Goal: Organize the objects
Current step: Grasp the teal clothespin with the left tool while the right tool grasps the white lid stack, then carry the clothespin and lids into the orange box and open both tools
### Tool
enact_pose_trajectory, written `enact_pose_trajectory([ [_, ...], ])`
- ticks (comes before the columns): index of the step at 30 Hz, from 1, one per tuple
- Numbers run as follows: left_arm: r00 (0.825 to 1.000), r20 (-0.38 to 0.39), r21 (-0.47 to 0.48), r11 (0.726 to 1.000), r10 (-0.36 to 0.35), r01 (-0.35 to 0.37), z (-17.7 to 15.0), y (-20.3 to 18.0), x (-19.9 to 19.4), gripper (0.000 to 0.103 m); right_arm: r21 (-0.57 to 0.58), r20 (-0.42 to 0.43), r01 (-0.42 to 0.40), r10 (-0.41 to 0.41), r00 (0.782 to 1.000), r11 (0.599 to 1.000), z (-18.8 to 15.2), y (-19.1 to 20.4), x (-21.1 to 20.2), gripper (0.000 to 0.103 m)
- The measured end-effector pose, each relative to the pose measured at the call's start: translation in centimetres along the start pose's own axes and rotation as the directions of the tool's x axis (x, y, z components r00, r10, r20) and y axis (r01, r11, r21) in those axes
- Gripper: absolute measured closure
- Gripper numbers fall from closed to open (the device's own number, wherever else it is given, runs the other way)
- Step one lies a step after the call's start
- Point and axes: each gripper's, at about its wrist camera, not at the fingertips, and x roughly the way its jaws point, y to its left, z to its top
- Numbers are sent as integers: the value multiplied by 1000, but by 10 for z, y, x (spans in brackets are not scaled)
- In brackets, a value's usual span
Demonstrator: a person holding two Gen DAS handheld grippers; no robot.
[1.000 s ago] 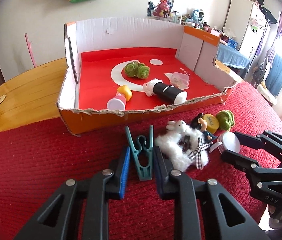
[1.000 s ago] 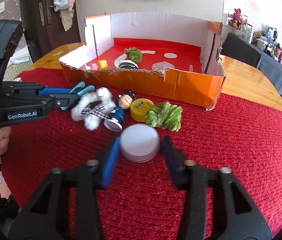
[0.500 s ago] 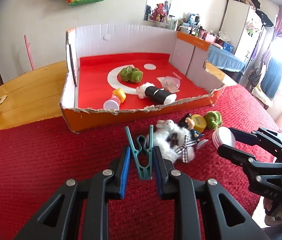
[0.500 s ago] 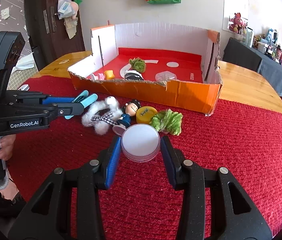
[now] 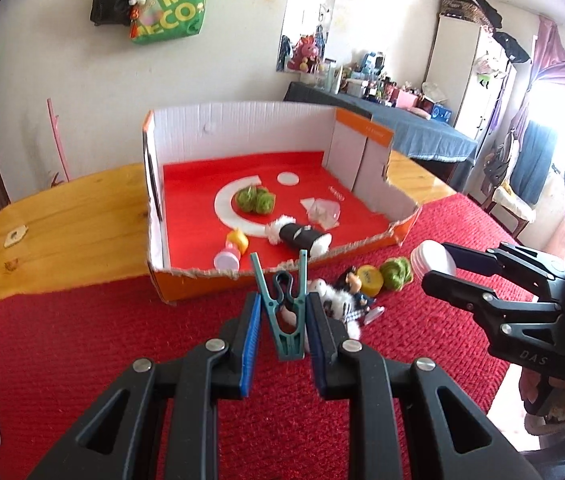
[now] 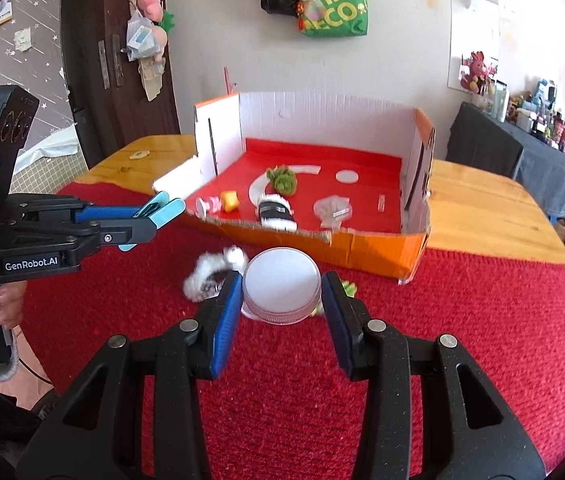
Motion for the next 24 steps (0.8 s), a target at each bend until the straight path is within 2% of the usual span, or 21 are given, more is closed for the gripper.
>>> enact_pose_trajectory([
  [10, 1000, 18, 70, 998, 4, -5, 35, 2, -2, 80, -9, 10, -24, 24, 1000, 1000, 39, -14, 12, 64],
  [17, 999, -29, 94, 995, 24, -21, 65, 12, 28, 80, -51, -24, -15, 13, 1000, 999, 74, -26, 42, 64],
  [24, 993, -110, 103, 994, 34, -22, 84, 26, 66, 80, -60, -103, -24, 18, 994, 998, 99, -40, 78, 64],
])
